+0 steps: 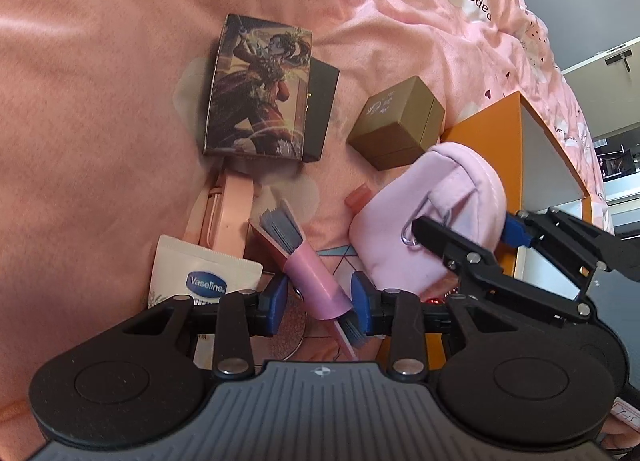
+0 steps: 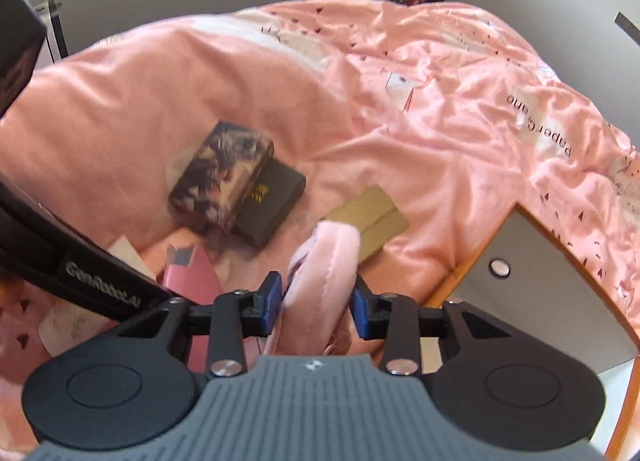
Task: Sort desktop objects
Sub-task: 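Grasp the pink pouch with the right gripper while the left gripper grasps the pink flat case, then carry the pink pouch and pink case over the orange box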
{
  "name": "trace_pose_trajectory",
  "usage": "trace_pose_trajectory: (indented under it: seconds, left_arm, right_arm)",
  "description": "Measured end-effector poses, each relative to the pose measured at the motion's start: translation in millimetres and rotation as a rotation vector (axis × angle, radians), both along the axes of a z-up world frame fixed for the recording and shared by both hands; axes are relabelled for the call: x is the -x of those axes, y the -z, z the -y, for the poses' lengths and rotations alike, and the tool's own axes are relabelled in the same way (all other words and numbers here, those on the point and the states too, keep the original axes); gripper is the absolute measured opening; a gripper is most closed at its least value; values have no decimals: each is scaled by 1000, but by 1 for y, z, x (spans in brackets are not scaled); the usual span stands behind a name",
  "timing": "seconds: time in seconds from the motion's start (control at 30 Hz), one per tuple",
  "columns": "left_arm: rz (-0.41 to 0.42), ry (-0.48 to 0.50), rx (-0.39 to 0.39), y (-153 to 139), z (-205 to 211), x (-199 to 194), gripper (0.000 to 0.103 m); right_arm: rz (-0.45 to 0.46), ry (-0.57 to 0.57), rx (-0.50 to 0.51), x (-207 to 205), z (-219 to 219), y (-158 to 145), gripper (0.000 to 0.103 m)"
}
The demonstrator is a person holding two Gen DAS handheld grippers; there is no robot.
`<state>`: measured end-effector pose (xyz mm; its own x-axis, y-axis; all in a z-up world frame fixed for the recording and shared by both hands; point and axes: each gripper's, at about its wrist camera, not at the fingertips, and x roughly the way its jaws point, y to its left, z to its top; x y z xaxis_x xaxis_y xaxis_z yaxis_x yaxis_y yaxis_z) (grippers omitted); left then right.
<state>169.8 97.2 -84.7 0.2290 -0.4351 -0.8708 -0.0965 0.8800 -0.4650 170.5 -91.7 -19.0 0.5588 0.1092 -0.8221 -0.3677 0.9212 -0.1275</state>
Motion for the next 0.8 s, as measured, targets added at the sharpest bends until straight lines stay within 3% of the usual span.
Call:
trace_pose_trajectory:
  seconds: [0.07,0.27,0.6,0.8]
  left_arm:
    - [2,-1,4,1,0,2,39]
    - [40,14,-13,-3,4,9,36]
    - [166,19,-57,-33,5,26,24]
    - [259,14,-54,-66,7,37,23]
  right_arm:
    - [-40,13,-32,0,6,4,38]
    - [-8,23,-62,12,7,-4,32]
    - [74,86,-298,34,43,-53,31]
    - [136,125,-412,56,76,-85,31]
